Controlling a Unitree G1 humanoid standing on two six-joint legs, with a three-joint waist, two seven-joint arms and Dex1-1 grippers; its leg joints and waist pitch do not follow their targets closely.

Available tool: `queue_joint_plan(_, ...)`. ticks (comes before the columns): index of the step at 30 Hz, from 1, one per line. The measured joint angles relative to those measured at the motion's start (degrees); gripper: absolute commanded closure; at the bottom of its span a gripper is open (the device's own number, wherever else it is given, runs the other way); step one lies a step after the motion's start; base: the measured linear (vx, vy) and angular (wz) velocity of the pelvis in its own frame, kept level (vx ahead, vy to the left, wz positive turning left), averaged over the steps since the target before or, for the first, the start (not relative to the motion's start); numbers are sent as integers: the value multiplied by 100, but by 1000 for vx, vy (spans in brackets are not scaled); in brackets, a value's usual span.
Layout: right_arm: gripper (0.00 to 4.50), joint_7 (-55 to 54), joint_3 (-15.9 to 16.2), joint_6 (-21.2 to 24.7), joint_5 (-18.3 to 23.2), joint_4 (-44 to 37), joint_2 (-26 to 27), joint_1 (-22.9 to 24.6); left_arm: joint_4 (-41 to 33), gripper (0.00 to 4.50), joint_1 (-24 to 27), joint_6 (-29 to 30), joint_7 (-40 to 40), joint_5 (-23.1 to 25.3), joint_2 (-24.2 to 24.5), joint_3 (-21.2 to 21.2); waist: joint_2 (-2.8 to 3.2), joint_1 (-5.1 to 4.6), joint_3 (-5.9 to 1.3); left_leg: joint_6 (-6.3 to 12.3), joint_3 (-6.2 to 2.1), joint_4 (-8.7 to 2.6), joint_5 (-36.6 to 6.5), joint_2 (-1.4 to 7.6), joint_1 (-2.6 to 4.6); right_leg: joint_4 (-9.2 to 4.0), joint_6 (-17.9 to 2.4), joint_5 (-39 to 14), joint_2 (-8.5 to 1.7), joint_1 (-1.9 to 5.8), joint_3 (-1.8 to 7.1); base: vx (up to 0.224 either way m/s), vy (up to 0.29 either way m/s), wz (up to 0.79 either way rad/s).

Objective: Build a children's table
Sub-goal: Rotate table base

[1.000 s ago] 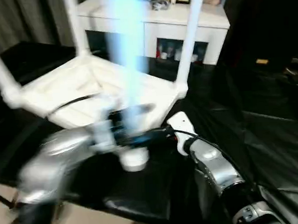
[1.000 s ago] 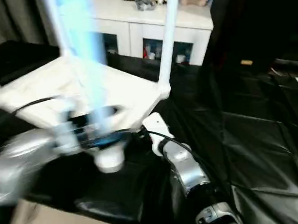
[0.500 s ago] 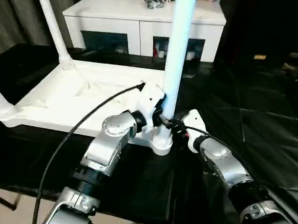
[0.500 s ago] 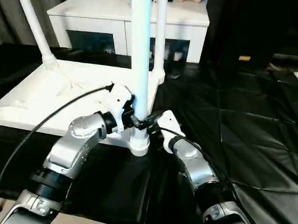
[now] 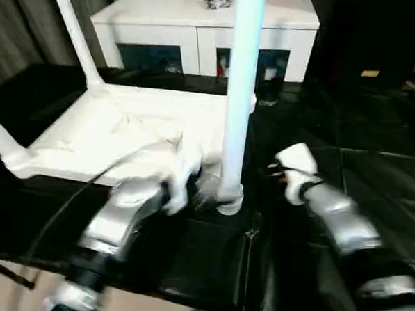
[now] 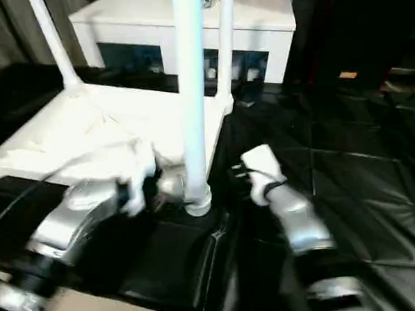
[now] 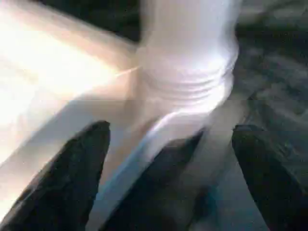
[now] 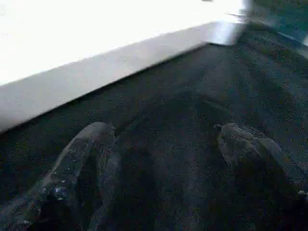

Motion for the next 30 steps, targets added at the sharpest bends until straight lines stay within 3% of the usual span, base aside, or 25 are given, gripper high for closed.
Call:
queue_joint_plan(5,64,1454,524,318,252,-900,-629,580,601,52,-437,-282,-42,292,40,-195,126,-27,-13,2,0,8,0,0,-2,-11,-4,-3,-3,10,-1,0,0,0)
queue_joint_plan(7,64,2004,689,577,442,-1347,-920,799,1000,81,-600,-496,23,406,-23,-213,157,-32,-11,4,0,13,0,-1,-17,-11,-5,-3,-3,8,-4,0,0,0)
queue_joint_plan(11,64,2531,803,963,664,-2026,-1250,928,1553,119,-837,-813,13,592,-212,-213,221,-74,-26,5,-6,25,0,1,-39,-11,-5,-3,-4,10,-10,0,0,0)
queue_joint_plan(16,64,2840,890,1388,796,-2642,-1394,1054,2129,136,-1083,-1071,-74,778,-324,-324,254,-92,-26,5,-12,24,0,0,-40,-10,-8,-1,-3,10,-15,0,0,0)
queue_joint_plan(17,64,2870,894,1438,823,-2710,-1417,1087,2264,166,-1128,-1115,-94,821,-339,-338,257,-89,-26,5,-12,25,1,0,-41,-10,-7,-1,-3,10,-15,0,0,0)
queue_joint_plan(19,64,2898,917,1534,842,-2823,-1485,1121,2508,171,-1199,-1215,-123,889,-369,-346,258,-87,-26,5,-13,27,1,1,-43,-11,-7,-1,-4,10,-14,0,0,0)
queue_joint_plan(24,64,2856,919,1630,834,-2854,-1501,1119,2903,208,-1435,-1377,-183,1100,-467,-367,269,-82,-33,5,-15,31,1,1,-46,-13,-8,-1,-7,11,-14,0,0,0)
queue_joint_plan(28,64,2795,919,1673,816,-2891,-1483,1117,3058,213,-1588,-1393,-120,1298,-513,-489,278,-81,-39,5,-15,31,1,0,-44,-14,-8,-1,-7,14,-16,0,0,0)
queue_joint_plan(30,64,2760,919,1674,813,-2932,-1481,1117,3073,250,-1622,-1212,-100,1309,-534,-490,285,-87,-44,5,-15,31,1,0,-33,-14,-7,-2,-8,25,-15,0,0,0)
